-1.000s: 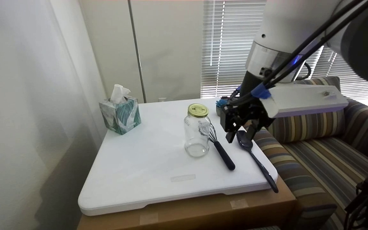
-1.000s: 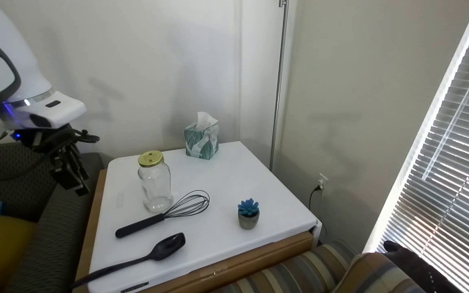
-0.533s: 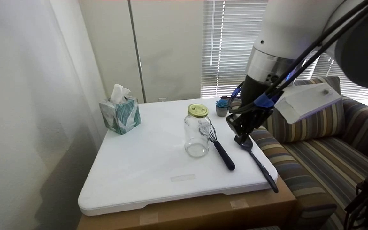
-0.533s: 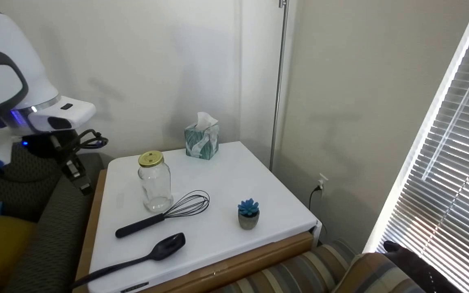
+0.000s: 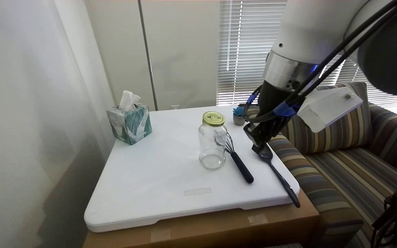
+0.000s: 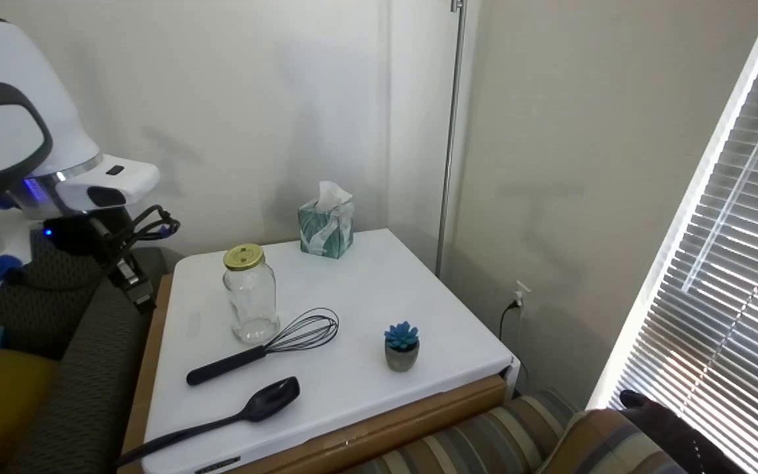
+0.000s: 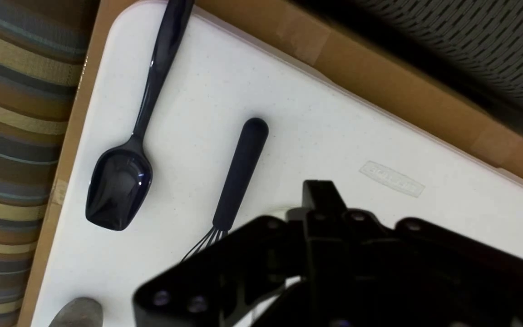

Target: Move the glass bottle forward

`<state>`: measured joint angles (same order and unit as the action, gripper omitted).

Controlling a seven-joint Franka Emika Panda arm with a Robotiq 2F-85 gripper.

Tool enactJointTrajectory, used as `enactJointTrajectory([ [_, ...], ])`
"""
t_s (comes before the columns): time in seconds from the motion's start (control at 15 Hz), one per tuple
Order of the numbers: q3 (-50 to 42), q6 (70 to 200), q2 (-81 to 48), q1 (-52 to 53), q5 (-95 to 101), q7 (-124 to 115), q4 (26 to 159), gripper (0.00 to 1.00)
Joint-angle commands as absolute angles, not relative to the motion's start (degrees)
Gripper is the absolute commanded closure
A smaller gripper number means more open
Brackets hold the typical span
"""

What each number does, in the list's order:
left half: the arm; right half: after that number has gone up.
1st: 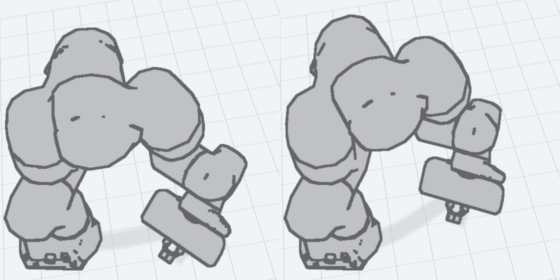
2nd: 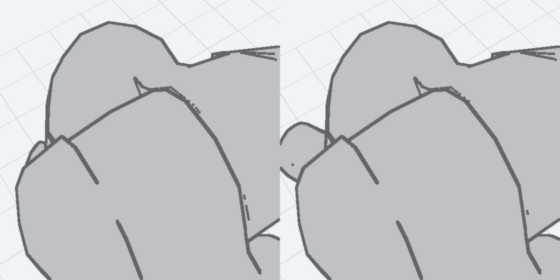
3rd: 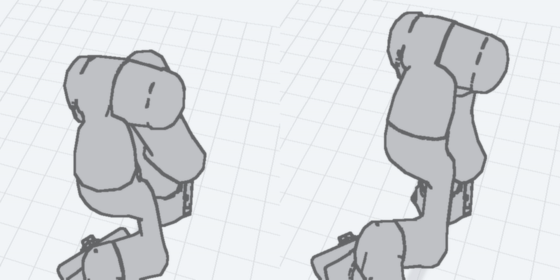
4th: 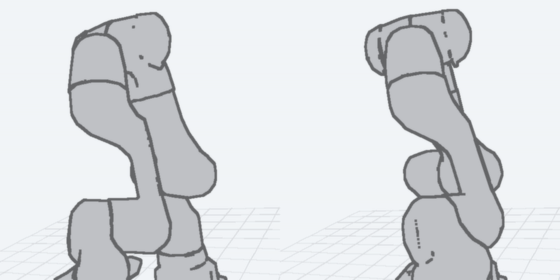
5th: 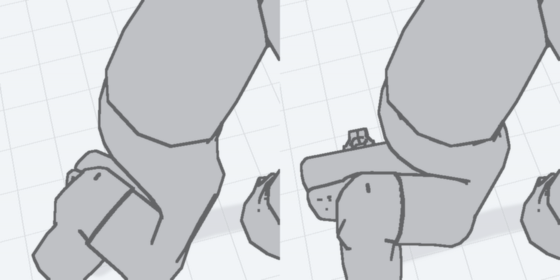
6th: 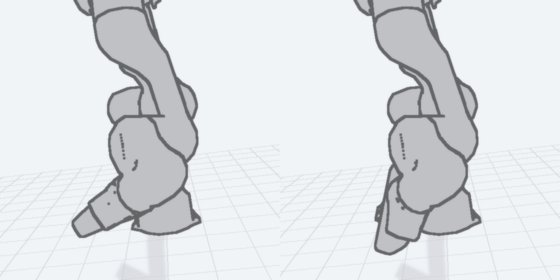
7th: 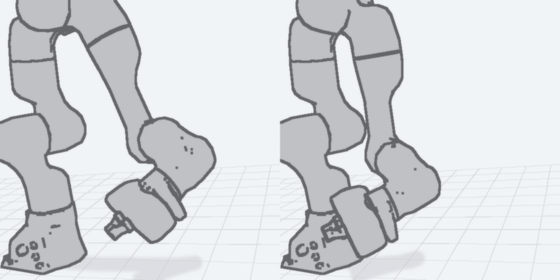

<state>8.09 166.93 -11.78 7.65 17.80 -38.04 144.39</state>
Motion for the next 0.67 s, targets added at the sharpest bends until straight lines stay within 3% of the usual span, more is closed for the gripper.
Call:
enactJointTrajectory([
  [0.0, 8.1, 166.9, -11.8, 7.7, 17.8, -38.0, 144.4, 0.99],
  [0.6, 4.7, 174.1, -18.2, 7.5, 22.9, -38.0, 141.6, 1.00],
])
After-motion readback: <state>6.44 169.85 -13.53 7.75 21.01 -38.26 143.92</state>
